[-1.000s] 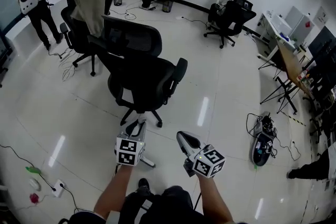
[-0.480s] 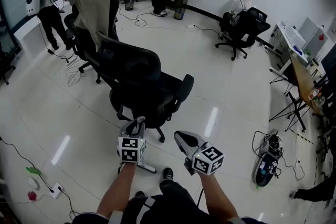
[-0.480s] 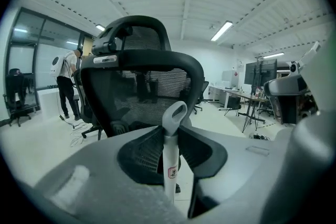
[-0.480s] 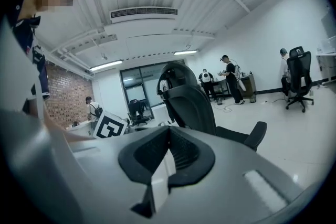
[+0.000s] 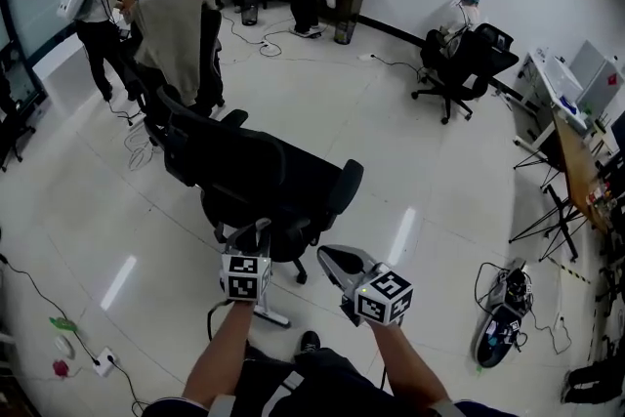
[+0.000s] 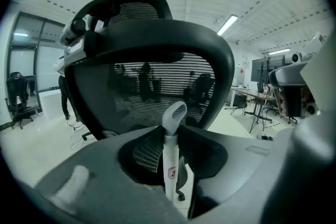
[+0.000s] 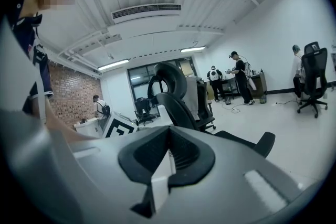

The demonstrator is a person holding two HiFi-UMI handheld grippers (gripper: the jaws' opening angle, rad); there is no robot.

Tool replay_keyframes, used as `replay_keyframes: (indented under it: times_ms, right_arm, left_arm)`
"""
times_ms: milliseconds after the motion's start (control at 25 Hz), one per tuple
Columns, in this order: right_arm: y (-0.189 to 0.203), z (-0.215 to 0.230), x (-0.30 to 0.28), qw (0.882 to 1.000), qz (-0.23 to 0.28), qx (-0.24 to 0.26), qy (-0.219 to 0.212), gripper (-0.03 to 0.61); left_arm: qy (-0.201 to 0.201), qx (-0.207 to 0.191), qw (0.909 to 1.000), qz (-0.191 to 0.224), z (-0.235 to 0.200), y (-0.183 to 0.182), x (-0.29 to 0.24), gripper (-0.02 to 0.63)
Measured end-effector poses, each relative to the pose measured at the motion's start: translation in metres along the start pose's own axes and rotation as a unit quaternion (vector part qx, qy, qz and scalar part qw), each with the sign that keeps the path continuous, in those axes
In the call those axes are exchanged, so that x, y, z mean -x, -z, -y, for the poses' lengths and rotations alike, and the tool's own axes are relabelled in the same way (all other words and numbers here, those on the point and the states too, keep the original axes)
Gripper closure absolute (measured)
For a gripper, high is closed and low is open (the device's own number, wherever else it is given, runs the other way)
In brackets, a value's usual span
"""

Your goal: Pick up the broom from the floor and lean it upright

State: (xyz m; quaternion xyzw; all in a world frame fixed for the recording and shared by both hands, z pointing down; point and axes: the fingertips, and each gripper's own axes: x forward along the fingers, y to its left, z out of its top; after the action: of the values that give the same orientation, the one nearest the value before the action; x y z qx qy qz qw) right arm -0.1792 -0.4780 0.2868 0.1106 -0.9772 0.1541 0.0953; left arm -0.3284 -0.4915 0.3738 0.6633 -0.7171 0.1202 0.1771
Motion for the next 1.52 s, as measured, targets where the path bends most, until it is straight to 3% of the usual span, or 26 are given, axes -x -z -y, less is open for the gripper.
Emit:
replay_keyframes:
  times_ms: [320, 680, 880, 1120, 1400, 1440, 1520]
  right_arm:
    - [-0.007, 0.008, -0.02, 0.998, 0.02, -0.012, 0.053, 0.575]
    - [-0.007, 0.002, -0.027, 0.992, 0.045, -0.03, 0.11, 0.575]
    - [-0.001, -0.004, -0.027, 0.991, 0.043, -0.04, 0.121, 0.575]
    - [0.004, 0.001, -0.029, 0.992, 0.034, -0.042, 0.118, 0.575]
    - [0.002, -0.013, -0.047, 0.997, 0.022, -0.024, 0.069, 0.575]
    - [0.001, -0.016, -0.049, 0.998, 0.022, -0.017, 0.064, 0.575]
    - [-0.002, -0.022, -0.054, 0.998, 0.021, -0.004, 0.054, 0.575]
  left_arm:
    - [0.065, -0.02, 0.9976, -0.009, -0.006, -0.003, -0.036, 0.518]
    - [0.151, -0.064, 0.9863, -0.015, 0.002, -0.005, -0.051, 0.503]
    - [0.171, -0.069, 0.9818, -0.047, 0.003, 0.004, -0.054, 0.446]
    - [0.158, -0.052, 0.9854, -0.033, -0.006, 0.004, -0.031, 0.44]
    - [0.173, -0.015, 0.9848, 0.002, 0.002, -0.018, 0.025, 0.445]
    - [0.176, -0.014, 0.9843, 0.01, 0.004, -0.024, 0.032, 0.453]
    - [0.178, -0.014, 0.9836, 0.028, 0.006, -0.035, 0.046, 0.544]
